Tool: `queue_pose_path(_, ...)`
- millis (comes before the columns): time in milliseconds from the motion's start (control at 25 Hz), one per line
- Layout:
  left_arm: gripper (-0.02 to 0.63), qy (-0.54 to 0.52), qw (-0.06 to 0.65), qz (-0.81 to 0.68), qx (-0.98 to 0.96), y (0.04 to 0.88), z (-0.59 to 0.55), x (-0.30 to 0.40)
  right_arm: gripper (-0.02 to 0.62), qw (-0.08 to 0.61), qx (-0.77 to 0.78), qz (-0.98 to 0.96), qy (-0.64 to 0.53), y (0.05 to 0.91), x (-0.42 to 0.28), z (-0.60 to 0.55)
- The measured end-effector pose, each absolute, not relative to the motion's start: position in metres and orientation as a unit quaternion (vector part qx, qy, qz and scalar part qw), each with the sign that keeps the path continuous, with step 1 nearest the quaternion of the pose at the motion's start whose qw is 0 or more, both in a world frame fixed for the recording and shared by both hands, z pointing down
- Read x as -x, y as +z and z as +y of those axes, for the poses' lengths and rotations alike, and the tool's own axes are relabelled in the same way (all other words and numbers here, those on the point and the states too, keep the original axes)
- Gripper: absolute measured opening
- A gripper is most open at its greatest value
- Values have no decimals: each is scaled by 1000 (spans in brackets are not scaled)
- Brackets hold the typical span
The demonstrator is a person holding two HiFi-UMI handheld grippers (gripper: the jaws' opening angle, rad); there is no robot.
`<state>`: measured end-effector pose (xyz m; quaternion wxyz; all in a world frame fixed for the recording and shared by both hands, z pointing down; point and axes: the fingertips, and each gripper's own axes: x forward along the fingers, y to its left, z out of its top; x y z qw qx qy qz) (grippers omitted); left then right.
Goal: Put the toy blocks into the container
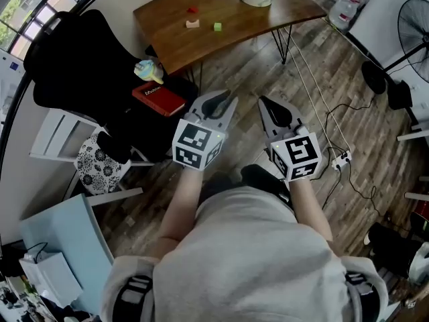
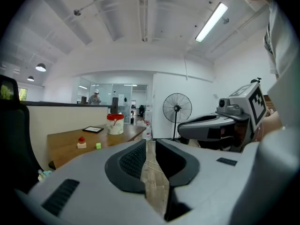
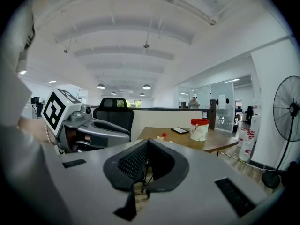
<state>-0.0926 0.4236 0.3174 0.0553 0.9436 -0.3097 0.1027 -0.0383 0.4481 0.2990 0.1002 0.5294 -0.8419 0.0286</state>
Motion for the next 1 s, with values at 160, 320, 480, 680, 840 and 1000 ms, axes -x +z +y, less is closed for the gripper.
queue_pose_path(160,128,107,67,-308,-943,325,417,97,11,99,-550,-828,44,307,31,439)
queue_pose_path(320,238,116,84,-316,-938,336,406,103,11,101,-565,-817,48,309,22,427)
queue_pose_path(480,261,120,89,-324,-934,340,392,103,11,104,-561,-819,58,315,19,412)
queue_pose_path(680,260,116,96,-343,-927,344,360,106,11,108,-538,-834,63,324,23,374)
queue_pose_path(840,261,120,95,-361,-920,342,324,103,11,101,-520,-846,64,323,21,330)
queue_pose_path(1000,261,127,85,-374,-915,335,290,97,11,94,-508,-854,68,323,14,285)
